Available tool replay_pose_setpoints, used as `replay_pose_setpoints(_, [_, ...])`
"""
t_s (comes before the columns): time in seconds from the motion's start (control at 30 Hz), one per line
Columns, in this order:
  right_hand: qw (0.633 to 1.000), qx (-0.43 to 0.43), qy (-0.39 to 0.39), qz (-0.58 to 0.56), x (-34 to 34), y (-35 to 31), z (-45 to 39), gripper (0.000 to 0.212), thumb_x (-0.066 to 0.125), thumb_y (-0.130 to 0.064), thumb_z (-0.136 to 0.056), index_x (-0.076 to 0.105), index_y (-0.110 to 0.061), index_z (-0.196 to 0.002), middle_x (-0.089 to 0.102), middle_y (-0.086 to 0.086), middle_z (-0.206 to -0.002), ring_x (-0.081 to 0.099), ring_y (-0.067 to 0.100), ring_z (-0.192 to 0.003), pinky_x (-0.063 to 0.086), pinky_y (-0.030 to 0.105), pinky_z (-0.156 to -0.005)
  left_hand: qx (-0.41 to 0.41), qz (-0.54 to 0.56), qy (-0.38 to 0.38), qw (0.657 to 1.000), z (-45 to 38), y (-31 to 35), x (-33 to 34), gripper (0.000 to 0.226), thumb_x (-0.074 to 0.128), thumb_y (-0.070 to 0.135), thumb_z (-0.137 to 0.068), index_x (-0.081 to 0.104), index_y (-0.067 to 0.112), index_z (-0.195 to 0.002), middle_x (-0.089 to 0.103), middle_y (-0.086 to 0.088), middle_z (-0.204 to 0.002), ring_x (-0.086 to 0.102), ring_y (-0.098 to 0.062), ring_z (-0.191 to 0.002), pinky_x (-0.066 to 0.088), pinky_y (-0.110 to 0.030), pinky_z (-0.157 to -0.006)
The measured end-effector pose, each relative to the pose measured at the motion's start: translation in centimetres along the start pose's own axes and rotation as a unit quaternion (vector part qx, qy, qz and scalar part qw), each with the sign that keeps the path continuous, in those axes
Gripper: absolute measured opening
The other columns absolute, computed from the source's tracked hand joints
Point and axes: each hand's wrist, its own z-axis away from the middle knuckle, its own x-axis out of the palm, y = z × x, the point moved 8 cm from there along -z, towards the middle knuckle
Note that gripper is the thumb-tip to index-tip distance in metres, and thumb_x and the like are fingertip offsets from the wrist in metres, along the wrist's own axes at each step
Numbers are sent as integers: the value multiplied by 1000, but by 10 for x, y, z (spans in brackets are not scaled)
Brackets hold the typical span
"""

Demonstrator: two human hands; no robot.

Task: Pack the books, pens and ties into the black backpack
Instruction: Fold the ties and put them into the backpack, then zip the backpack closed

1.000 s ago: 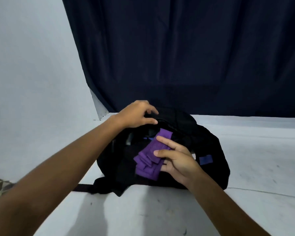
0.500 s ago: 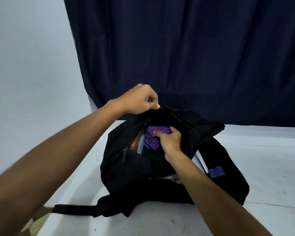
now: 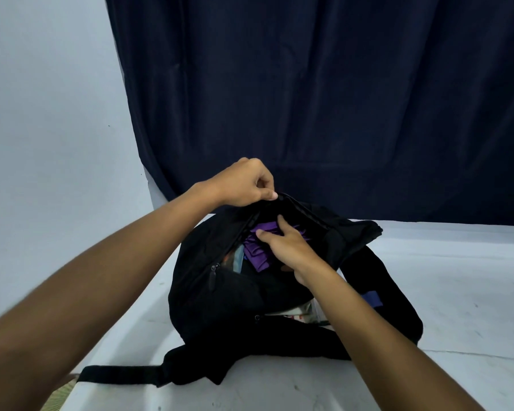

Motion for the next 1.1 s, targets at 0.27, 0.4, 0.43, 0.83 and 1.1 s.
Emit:
replay_pose_setpoints(0.27, [995, -29, -13, 89, -5, 10, 32, 73, 56, -25, -94, 13, -40, -150, 52, 4, -138, 61, 20, -97, 44, 23, -76, -4, 22, -7, 1000, 2, 2, 8, 13, 71, 24, -88, 76, 14, -80, 71, 11, -77, 64, 0, -76, 46, -18, -70])
replay_pose_setpoints(0.4, [942, -111, 100, 302, -19, -2, 22, 60, 46, -10, -96, 26, -26, -150, 56, 19, -124, 60, 32, -91, 51, 36, -85, -4, 27, -8, 1000, 2, 5, 13, 13, 71, 23, -88, 76, 13, -82, 71, 10, -79, 65, -2, -78, 49, -19, -72])
replay_pose_setpoints(0.43, [914, -125, 120, 367, -17, -4, 19, 61, 46, -8, -96, 24, -25, -151, 59, 18, -119, 61, 34, -96, 49, 37, -82, -5, 28, -8, 1000, 2, 5, 14, 13, 71, 23, -88, 76, 13, -82, 71, 9, -79, 65, -2, -78, 50, -20, -73])
replay_pose_setpoints(0.83, [756, -259, 210, 564, -4, -8, 42, 62, 82, -32, -71, 61, -20, -128, 57, 15, -113, 62, 31, -93, 52, 33, -56, -11, 36, 7, 999, 7, -2, 18, 13, 70, 26, -88, 77, 16, -84, 73, 7, -79, 65, -3, -78, 52, -20, -75])
replay_pose_setpoints(1.1, [905, -258, 88, 326, -20, 9, 26, 38, 66, -21, -88, 63, -16, -126, 59, 7, -119, 59, 24, -107, 48, 36, -94, -28, 42, 17, 999, 20, -5, 26, 16, 71, 34, -86, 77, 20, -84, 72, 9, -78, 65, -2, -77, 50, -19, -75])
